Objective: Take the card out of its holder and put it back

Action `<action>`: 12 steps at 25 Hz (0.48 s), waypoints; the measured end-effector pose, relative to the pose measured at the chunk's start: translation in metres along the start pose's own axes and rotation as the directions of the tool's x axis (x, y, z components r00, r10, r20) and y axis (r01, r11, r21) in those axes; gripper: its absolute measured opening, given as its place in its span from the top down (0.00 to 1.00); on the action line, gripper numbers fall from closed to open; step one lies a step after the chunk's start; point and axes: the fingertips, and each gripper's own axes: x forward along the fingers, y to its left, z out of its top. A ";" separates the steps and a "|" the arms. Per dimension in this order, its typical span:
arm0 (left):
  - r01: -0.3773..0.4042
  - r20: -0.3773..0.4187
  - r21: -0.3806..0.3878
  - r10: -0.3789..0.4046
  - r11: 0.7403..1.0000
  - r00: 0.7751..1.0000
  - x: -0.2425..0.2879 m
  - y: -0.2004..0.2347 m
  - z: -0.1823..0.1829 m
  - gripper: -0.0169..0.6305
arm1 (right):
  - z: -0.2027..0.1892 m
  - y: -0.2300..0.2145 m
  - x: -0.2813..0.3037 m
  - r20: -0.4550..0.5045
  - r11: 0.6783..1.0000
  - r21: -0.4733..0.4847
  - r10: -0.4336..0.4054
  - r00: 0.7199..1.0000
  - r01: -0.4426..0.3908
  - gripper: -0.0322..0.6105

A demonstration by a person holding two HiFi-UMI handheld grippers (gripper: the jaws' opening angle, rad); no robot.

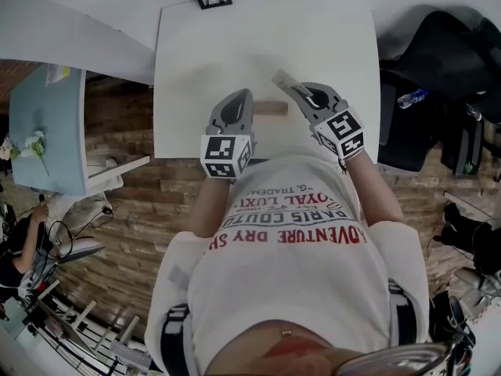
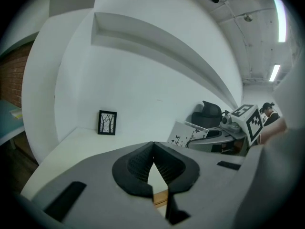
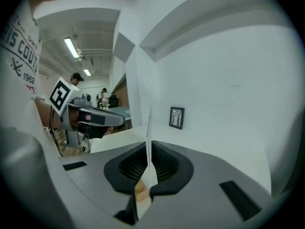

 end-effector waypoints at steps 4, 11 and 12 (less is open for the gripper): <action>-0.063 -0.005 -0.018 0.063 0.998 0.998 -0.005 0.008 -0.005 0.94 | 0.004 0.012 0.005 -0.011 0.985 -0.083 0.150 0.989 -0.151 0.89; -0.150 -0.036 -0.043 0.149 0.988 0.988 -0.018 0.021 -0.019 0.94 | -0.006 0.034 0.016 -0.092 0.915 -0.166 0.356 0.930 -0.367 0.89; -0.161 -0.040 -0.046 0.160 0.986 0.986 -0.020 0.023 -0.020 0.94 | -0.008 0.037 0.017 -0.105 0.902 -0.173 0.383 0.918 -0.396 0.89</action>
